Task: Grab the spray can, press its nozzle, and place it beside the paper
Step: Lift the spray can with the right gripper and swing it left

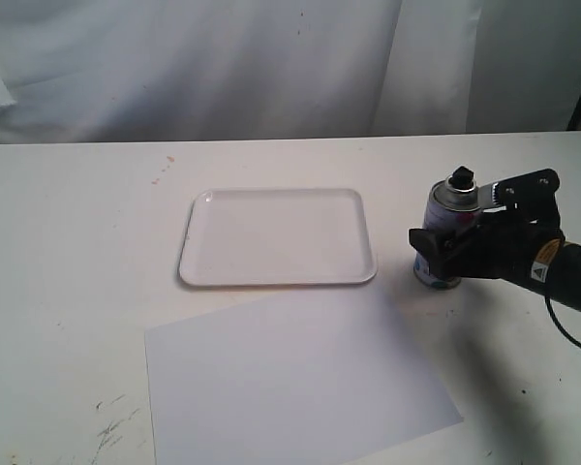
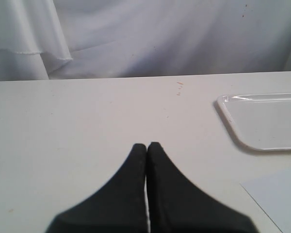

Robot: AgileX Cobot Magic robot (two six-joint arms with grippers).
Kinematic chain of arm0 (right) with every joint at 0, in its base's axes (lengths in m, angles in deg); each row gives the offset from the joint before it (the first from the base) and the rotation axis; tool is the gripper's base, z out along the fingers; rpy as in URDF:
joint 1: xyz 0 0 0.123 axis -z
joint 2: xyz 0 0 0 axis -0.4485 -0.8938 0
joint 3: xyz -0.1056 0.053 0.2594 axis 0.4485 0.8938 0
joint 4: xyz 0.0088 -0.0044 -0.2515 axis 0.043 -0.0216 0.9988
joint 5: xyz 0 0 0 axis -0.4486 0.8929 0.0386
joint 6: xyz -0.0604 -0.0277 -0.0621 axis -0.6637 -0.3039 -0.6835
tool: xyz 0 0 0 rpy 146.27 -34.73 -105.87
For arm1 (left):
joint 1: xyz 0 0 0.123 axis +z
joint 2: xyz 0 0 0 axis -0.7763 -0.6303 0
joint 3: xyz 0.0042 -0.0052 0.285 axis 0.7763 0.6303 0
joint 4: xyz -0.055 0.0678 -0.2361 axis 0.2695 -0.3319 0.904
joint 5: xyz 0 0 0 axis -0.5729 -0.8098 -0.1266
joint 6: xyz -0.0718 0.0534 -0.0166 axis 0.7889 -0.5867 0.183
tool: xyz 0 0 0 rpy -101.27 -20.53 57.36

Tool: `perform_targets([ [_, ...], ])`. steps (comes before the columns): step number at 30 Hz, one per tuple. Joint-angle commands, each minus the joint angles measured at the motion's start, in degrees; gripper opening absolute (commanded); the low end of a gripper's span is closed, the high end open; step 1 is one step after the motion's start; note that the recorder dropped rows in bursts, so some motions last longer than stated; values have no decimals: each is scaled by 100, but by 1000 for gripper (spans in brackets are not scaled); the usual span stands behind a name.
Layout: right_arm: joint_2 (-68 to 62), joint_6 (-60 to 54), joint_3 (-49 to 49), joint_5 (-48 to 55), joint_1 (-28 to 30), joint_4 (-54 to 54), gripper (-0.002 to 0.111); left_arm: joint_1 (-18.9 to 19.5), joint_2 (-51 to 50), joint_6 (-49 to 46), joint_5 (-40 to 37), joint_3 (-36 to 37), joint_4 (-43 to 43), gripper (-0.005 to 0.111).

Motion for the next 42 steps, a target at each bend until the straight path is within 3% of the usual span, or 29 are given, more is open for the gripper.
perform_targets([
  [1, -21, -35, -82, -144, -20, -167, 78, 9, 22, 26, 42, 0, 0, 0],
  [8, -21, -110, -82, -104, -20, -216, 62, 9, 22, 26, 42, 0, 0, 0],
  [19, 90, -61, -82, -69, -168, -50, 0, 9, 22, 26, 42, 0, 0, 0],
  [30, 1428, -96, -82, 1399, -658, -64, 0, 9, 22, 26, 42, 0, 0, 0],
  [42, 2948, 153, -82, 4077, -1891, -64, 0, 9, 22, 26, 42, 0, 0, 0],
])
